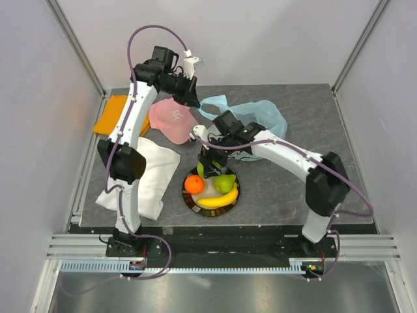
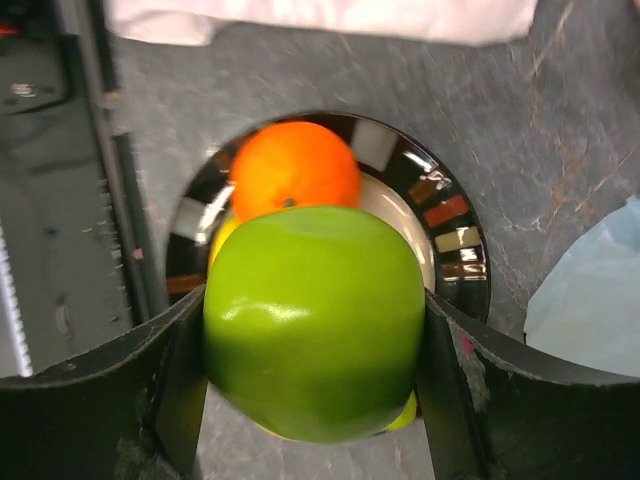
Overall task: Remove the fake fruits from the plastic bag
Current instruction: Place the fake fruit on the plate.
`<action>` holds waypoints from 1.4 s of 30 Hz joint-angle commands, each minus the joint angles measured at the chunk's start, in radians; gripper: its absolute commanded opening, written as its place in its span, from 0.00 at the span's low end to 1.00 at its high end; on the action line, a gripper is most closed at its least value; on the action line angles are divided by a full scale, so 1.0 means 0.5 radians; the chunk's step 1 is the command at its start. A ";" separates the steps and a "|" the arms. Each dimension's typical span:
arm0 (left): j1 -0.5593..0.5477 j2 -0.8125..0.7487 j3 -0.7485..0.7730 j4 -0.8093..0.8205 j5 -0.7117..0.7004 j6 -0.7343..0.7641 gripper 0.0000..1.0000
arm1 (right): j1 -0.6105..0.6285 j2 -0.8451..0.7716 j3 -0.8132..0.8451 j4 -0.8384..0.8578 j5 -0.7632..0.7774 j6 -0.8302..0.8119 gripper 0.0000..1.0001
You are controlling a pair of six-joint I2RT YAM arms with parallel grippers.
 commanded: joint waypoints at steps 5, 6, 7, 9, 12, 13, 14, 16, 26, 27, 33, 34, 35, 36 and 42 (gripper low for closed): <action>-0.002 -0.176 -0.002 0.071 0.108 -0.109 0.02 | -0.022 0.450 0.256 0.170 0.171 0.192 0.56; -0.002 -0.198 -0.009 0.071 0.108 -0.109 0.02 | -0.025 0.465 0.268 0.173 0.189 0.192 0.56; -0.002 -0.207 -0.024 0.074 0.121 -0.109 0.01 | -0.022 0.487 0.289 0.173 0.210 0.189 0.57; -0.002 -0.235 -0.051 0.068 0.142 -0.106 0.01 | -0.025 0.542 0.305 0.173 0.269 0.180 0.57; -0.002 -0.268 -0.098 0.062 0.161 -0.100 0.01 | -0.025 0.591 0.308 0.161 0.312 0.168 0.59; -0.002 -0.277 -0.110 0.061 0.158 -0.097 0.02 | -0.028 0.601 0.311 0.151 0.309 0.164 0.59; -0.002 -0.281 -0.113 0.055 0.157 -0.090 0.02 | -0.025 0.610 0.308 0.136 0.303 0.161 0.59; -0.002 -0.278 -0.113 0.052 0.157 -0.087 0.01 | -0.028 0.625 0.302 0.105 0.312 0.174 0.60; -0.005 -0.253 -0.110 0.049 0.173 -0.081 0.01 | -0.025 0.689 0.323 -0.045 0.364 0.155 0.64; -0.005 -0.250 -0.113 0.052 0.176 -0.078 0.02 | -0.028 0.696 0.342 -0.063 0.364 0.155 0.66; -0.005 -0.219 -0.095 0.046 0.228 -0.075 0.02 | -0.028 0.727 0.391 -0.116 0.367 0.177 0.98; -0.005 -0.216 -0.091 0.049 0.237 -0.075 0.02 | -0.025 0.708 0.400 -0.119 0.364 0.177 0.98; -0.005 -0.213 -0.088 0.046 0.243 -0.075 0.02 | -0.028 0.690 0.406 -0.122 0.367 0.171 0.98; -0.002 -0.210 -0.085 0.046 0.249 -0.075 0.02 | -0.031 0.671 0.409 -0.122 0.367 0.168 0.98; -0.005 -0.183 -0.073 0.040 0.265 -0.069 0.01 | -0.040 0.555 0.455 -0.180 0.330 0.164 0.98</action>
